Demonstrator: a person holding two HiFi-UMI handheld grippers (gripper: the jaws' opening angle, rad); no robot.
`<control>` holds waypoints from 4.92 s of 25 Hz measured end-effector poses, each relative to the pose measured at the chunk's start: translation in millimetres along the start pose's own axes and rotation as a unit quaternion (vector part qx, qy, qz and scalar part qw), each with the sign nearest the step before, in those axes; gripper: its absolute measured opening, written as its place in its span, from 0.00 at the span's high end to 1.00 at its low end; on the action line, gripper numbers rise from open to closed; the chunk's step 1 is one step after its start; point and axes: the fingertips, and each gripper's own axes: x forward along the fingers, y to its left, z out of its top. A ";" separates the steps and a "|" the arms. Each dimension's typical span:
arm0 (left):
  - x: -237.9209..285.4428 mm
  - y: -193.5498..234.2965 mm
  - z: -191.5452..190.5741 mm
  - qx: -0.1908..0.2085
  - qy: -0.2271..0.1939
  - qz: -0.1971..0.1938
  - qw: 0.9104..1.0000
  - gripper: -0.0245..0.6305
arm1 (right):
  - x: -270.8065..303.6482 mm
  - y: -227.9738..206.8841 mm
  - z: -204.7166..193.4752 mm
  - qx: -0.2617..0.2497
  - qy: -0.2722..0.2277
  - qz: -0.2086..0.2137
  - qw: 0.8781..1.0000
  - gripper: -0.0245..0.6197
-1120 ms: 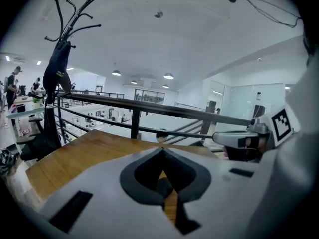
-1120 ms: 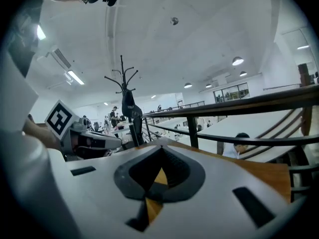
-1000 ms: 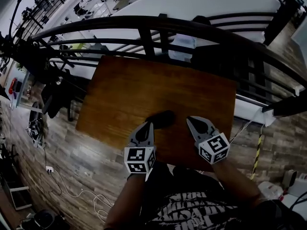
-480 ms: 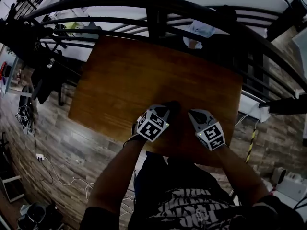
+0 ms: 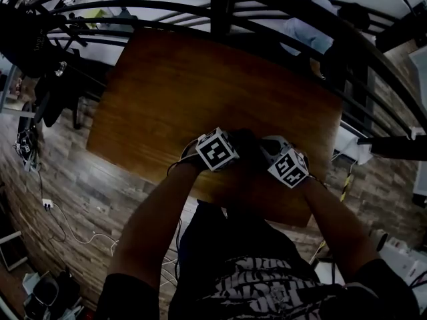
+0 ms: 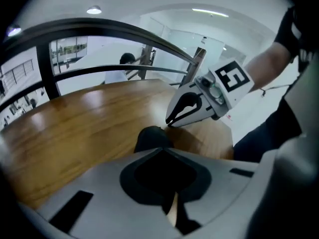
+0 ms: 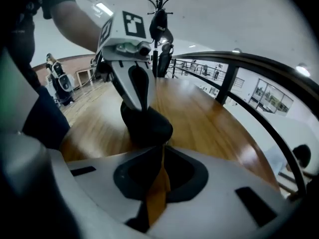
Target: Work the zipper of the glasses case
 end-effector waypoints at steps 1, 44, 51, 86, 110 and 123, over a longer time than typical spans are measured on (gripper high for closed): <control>-4.9 2.8 2.8 -0.014 -0.008 -0.013 1.000 0.96 | 5.7 -0.8 1.1 -0.020 0.010 0.006 1.000 0.97; -6.5 13.6 5.0 -0.113 -0.039 -0.067 0.991 0.96 | 21.5 38.7 5.9 -0.005 0.071 0.049 0.996 0.96; -2.4 5.1 9.6 -0.121 -0.035 -0.072 0.989 0.96 | 18.3 59.4 7.3 0.058 0.059 0.032 0.996 0.96; -13.4 9.9 6.3 -0.170 -0.059 -0.120 0.976 0.96 | 68.7 126.5 72.4 0.292 0.004 -0.006 0.956 0.96; -12.5 22.5 10.7 -0.228 -0.085 -0.083 0.966 0.96 | 70.6 121.4 69.9 0.337 0.004 -0.037 0.941 0.96; -12.8 25.8 12.3 -0.207 -0.078 -0.067 0.973 0.96 | 57.3 108.4 63.2 0.305 0.017 -0.053 0.951 0.96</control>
